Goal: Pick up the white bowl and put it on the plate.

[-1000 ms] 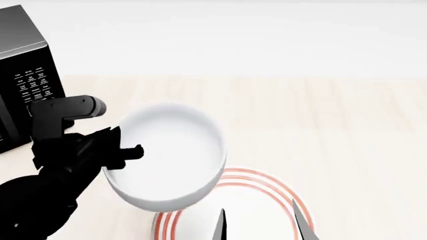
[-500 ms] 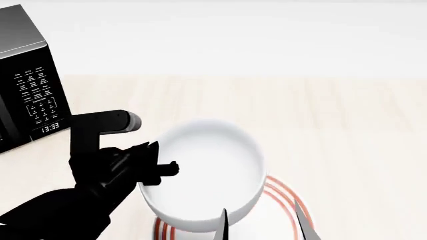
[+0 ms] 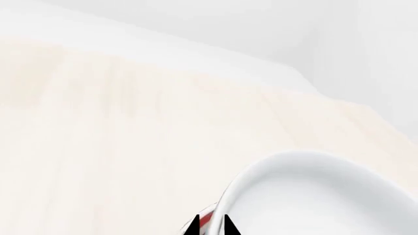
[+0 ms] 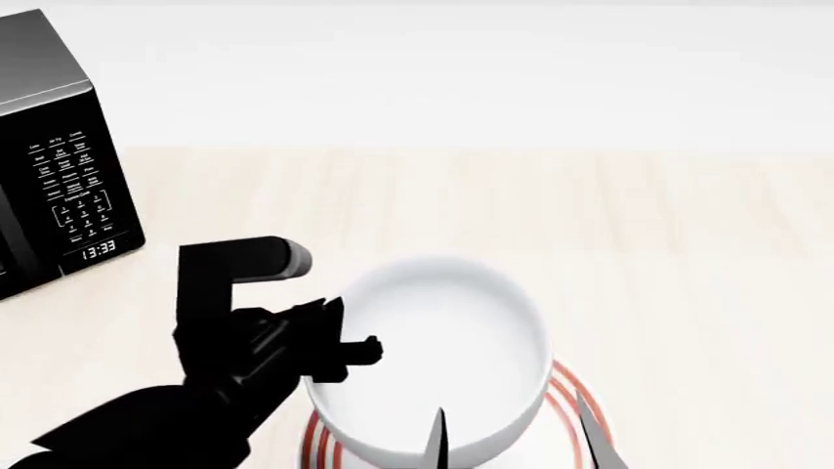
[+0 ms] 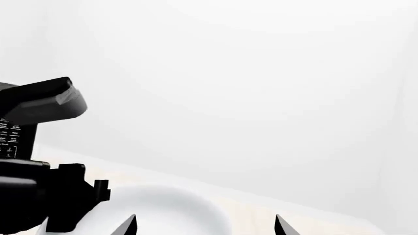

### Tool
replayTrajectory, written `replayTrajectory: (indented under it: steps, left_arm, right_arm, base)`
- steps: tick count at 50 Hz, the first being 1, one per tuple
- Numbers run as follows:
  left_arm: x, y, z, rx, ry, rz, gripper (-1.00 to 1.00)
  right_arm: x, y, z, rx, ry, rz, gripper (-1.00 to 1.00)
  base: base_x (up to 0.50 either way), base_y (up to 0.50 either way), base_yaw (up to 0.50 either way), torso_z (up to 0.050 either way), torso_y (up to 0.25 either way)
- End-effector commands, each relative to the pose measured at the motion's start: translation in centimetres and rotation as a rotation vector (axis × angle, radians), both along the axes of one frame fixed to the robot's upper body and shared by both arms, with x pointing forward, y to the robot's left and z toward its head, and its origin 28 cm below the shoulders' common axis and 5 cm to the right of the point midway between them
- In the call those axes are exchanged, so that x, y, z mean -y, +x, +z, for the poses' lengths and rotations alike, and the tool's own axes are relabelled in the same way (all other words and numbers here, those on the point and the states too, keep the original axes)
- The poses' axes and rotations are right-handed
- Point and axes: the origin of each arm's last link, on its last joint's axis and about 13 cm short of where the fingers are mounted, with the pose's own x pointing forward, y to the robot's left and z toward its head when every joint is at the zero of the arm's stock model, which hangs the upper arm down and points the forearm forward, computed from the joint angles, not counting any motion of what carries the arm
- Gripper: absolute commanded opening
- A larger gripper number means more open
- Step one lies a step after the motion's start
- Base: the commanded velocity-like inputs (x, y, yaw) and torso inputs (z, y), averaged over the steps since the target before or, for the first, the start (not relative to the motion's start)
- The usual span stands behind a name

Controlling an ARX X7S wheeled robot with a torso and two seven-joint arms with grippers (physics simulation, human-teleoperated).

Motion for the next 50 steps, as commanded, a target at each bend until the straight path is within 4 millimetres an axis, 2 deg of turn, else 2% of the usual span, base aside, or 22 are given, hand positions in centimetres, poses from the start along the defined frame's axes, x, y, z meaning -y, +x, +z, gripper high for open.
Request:
replayTrajectory:
  steps: [1,23,50]
  left_arm:
    - [0.7,0.5,0.1,0.02,-0.055,-0.007,-1.0]
    - [1.4,-0.2,-0.8,-0.013,-0.083,-0.04,-1.0]
    - [2.1,0.0,-1.8,-0.025,-0.084,-0.05,-1.0]
  right_arm:
    - [0.2,0.3,0.1,0.012,-0.002,-0.01,1.0]
    - [0.2,0.2,0.1,0.013,-0.005,-0.01,1.0]
    - [0.2,0.2,0.1,0.012,-0.005,-0.008,1.0]
  base:
    - [0.0,0.0,0.0,0.0,0.0]
    - [0.0,0.0,0.0,0.0,0.0]
    - [0.0,0.0,0.0,0.0,0.0]
